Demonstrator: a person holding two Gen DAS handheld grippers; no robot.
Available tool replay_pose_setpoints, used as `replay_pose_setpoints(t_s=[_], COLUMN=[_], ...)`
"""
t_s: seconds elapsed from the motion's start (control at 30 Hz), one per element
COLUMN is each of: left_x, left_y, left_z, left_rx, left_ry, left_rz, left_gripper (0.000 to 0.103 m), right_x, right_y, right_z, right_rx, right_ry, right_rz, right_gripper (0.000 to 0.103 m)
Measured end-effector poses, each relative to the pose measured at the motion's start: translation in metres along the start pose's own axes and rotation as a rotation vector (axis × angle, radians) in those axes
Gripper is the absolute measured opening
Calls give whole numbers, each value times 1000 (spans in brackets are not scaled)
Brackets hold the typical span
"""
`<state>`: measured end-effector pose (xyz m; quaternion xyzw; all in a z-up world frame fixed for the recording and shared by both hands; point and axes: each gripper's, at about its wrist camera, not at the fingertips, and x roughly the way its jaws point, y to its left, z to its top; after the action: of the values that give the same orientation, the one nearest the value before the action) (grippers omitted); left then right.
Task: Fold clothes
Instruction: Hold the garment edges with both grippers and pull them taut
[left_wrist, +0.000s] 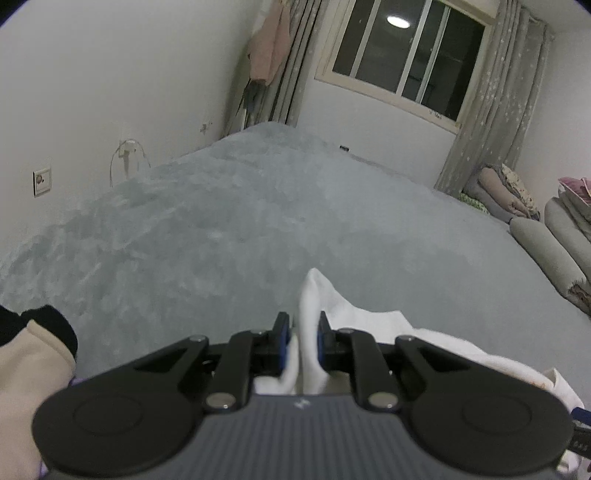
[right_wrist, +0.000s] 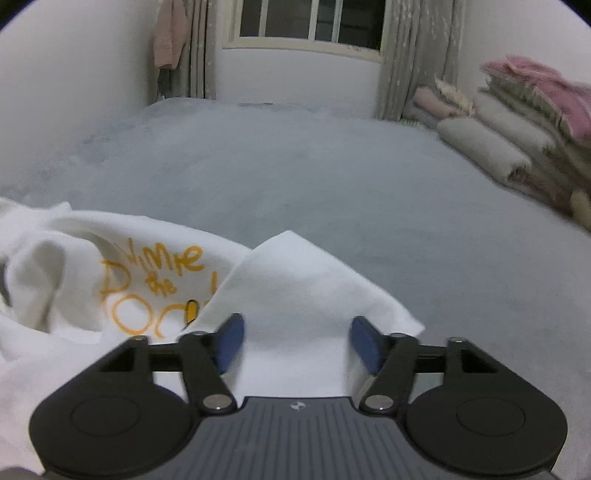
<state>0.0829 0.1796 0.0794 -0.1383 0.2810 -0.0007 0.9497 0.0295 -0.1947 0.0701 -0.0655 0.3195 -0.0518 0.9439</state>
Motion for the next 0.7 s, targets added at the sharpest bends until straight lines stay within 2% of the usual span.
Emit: replay_pose_setpoints(t_s=[0.1, 0.17, 0.2, 0.23, 0.3, 0.43, 0.57, 0.7], left_x=[2, 7, 10, 12, 14, 12, 10, 6], left_y=[3, 6, 7, 8, 9, 6, -2, 2], left_z=[2, 1, 1, 0, -1, -2, -6, -4], left_rx=[2, -3, -8, -11, -12, 15, 44, 22], left_ry=[-10, 7, 20, 28, 35, 27, 22, 9], left_rz=[13, 20, 23, 22, 18, 5, 13, 15], left_gripper=[12, 12, 12, 12, 12, 12, 12, 12], right_x=[9, 14, 14, 13, 11, 4, 3, 0], right_y=[10, 16, 16, 16, 14, 8, 11, 7], right_z=[-4, -8, -8, -8, -6, -3, -4, -2], right_rx=[-57, -107, -109, -106, -86, -27, -31, -7], right_ry=[3, 9, 10, 10, 11, -7, -6, -15], right_rz=[-32, -47, -47, -45, -50, -32, -37, -20], right_gripper=[68, 62, 47, 25, 4, 4, 4, 3])
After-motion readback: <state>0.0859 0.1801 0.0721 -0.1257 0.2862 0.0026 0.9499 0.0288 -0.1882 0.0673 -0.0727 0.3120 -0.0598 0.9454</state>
